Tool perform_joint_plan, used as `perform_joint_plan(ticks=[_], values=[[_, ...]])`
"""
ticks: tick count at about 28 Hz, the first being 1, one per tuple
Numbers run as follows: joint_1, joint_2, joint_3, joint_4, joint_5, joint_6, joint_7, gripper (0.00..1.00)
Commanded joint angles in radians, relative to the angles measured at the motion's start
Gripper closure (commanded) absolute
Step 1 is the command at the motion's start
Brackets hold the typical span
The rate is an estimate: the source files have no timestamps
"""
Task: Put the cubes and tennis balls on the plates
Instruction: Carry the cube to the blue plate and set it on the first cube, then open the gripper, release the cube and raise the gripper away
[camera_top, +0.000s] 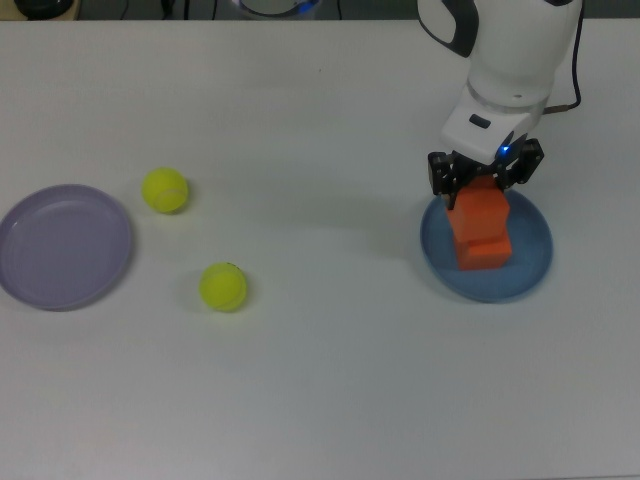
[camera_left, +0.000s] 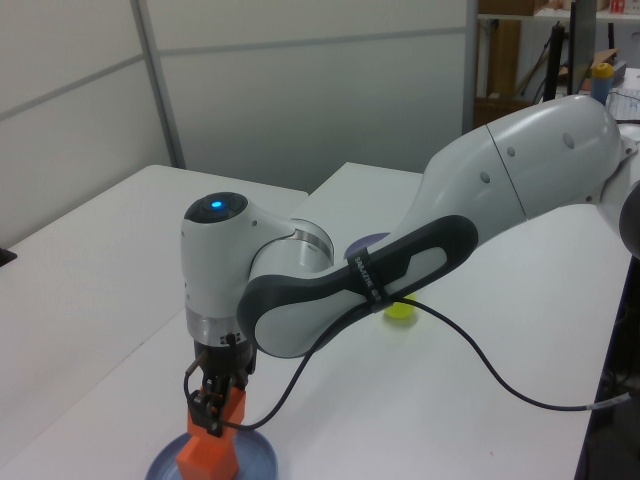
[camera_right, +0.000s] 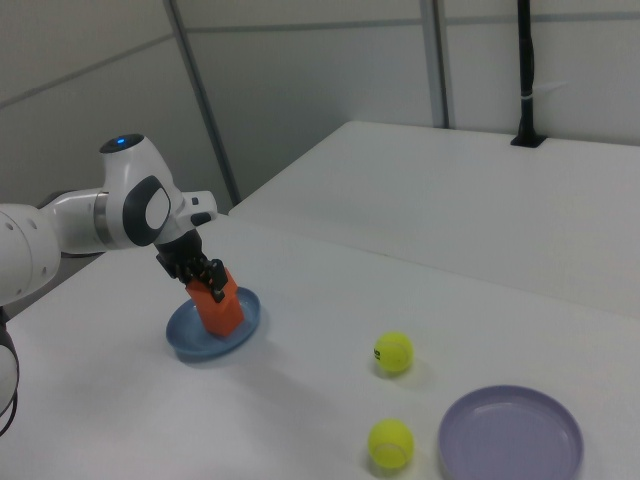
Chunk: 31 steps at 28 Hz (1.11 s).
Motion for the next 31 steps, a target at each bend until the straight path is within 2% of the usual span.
perform_joint_plan(ticks=[1, 8, 27, 28, 29, 30, 31], values=[[0.013, 0.022, -0.002, 0.042, -0.017, 0.008, 0.025, 1.00], [0.025, 0.054, -0.002, 0.077, -0.015, 0.010, 0.037, 1.00], [0.039, 0.077, 0.000, 0.077, -0.007, 0.048, 0.038, 1.00], [0.037, 0.076, 0.000, 0.075, -0.007, 0.047, 0.038, 0.96], [0.037, 0.073, -0.002, 0.077, -0.012, 0.045, 0.037, 0.56], [0.039, 0.071, 0.000, 0.075, -0.015, 0.042, 0.037, 0.21], [0.039, 0.069, 0.000, 0.075, -0.018, 0.041, 0.034, 0.00]])
